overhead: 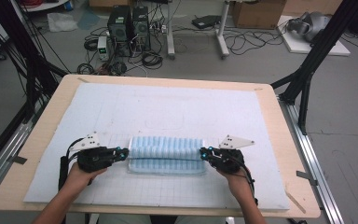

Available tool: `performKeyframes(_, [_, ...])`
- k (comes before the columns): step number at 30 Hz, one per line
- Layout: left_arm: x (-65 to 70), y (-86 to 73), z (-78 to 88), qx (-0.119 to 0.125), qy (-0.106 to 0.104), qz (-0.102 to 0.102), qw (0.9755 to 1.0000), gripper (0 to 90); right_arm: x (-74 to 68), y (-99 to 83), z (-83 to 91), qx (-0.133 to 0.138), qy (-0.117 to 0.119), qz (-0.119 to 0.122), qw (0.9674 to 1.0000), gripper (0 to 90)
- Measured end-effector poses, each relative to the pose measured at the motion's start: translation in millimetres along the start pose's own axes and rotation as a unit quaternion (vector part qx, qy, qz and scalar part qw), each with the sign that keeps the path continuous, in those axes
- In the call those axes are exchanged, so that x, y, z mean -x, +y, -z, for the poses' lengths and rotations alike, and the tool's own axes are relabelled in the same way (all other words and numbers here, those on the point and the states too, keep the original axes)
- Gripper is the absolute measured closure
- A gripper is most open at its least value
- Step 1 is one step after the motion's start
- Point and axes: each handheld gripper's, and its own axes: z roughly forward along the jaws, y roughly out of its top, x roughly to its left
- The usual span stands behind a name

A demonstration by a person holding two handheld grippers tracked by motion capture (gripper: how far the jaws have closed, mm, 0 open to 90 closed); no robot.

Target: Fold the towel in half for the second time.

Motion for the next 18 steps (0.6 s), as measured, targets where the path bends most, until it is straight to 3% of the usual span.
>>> performKeyframes(5, [3.4,-8.1,-0.6,-0.025,-0.013,-0.002,0.9996,84.6,-6.7,-5.4,4.6,-0.008,0.002,0.001,1.0000,83.1])
performKeyframes(6, [3.6,-8.4,-1.4,-0.025,-0.014,0.007,0.9996,80.4,-7.2,-6.6,4.7,-0.014,-0.002,0.006,0.9999,82.1])
performKeyframes(8, [2.3,-5.7,-1.7,-0.025,-0.014,0.024,0.9993,60.2,-6.1,-8.6,5.6,-0.018,-0.007,0.002,0.9998,76.8])
performKeyframes(11, [2.4,1.2,0.4,-0.006,0.000,0.024,0.9997,53.6,-3.2,-6.8,10.6,0.003,-0.005,-0.017,0.9998,66.0])
performKeyframes(15, [-1.8,12.7,-2.9,0.025,0.019,0.030,0.9991,53.0,-2.8,0.8,14.6,0.041,-0.001,-0.026,0.9988,60.2])
performKeyframes(18, [-3.5,18.5,-14.2,0.022,0.022,0.030,0.9990,53.8,-4.5,4.2,5.3,0.028,-0.005,-0.020,0.9994,59.2])
